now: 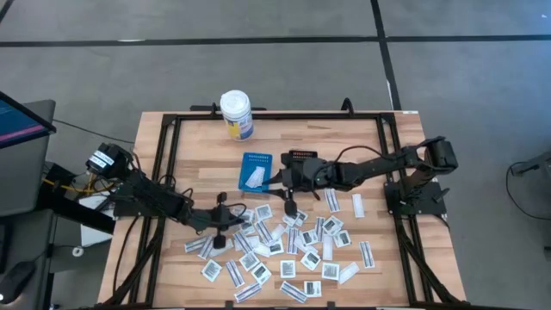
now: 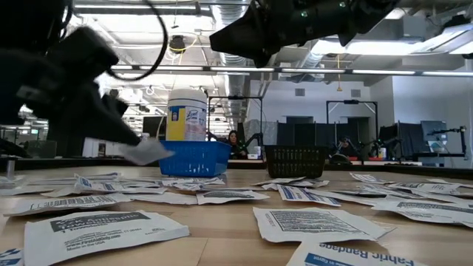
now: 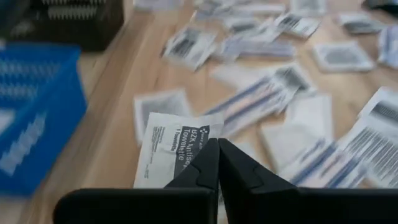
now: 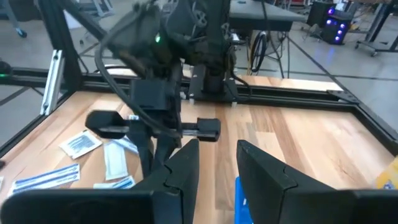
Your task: Pick & Place First Aid Supplies
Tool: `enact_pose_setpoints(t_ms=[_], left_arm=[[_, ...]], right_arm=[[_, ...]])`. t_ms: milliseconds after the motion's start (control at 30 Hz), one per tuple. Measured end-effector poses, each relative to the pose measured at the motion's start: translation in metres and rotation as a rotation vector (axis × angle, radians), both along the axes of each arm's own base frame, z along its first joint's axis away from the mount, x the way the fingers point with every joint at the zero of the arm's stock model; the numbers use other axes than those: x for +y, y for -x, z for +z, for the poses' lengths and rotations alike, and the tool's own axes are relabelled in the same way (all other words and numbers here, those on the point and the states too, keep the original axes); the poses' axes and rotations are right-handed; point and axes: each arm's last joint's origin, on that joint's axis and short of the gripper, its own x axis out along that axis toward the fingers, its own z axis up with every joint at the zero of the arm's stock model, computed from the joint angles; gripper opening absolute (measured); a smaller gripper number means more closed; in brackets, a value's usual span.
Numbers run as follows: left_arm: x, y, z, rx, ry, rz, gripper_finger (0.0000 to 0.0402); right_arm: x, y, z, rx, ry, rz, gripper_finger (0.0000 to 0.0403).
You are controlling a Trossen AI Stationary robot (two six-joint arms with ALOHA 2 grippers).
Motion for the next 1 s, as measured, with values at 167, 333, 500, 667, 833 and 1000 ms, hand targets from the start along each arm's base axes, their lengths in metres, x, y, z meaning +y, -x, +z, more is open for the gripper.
enact_pose_setpoints(t_ms=[167,333,500,667,833,1000], left_arm=[[-0.002,-0.010,0.012,-0.043,-0.032,0.000,0.0006],[0.003,-0.014,0.024,-0.091,-0.003,0.037,0.0006],[0.009,-0.009,0.043,-0.170,0.043,0.051,0.0006],[0.011,-0.004,0.052,-0.199,0.054,0.044,0.0007],[0.011,-0.004,0.049,-0.188,0.048,0.035,0.0007],[0.011,-0.004,0.049,-0.184,0.051,0.040,0.0007]], right_arm=[[0.012,0.002,-0.002,0.022,0.062,0.048,0.0102],[0.028,0.000,-0.017,0.068,0.158,0.120,0.0102],[0.043,-0.011,-0.045,0.104,0.302,0.202,0.0102],[0.050,-0.026,-0.053,0.093,0.357,0.227,0.0102],[0.051,-0.036,-0.052,0.091,0.360,0.216,0.0102],[0.051,-0.040,-0.057,0.102,0.364,0.217,0.0102]])
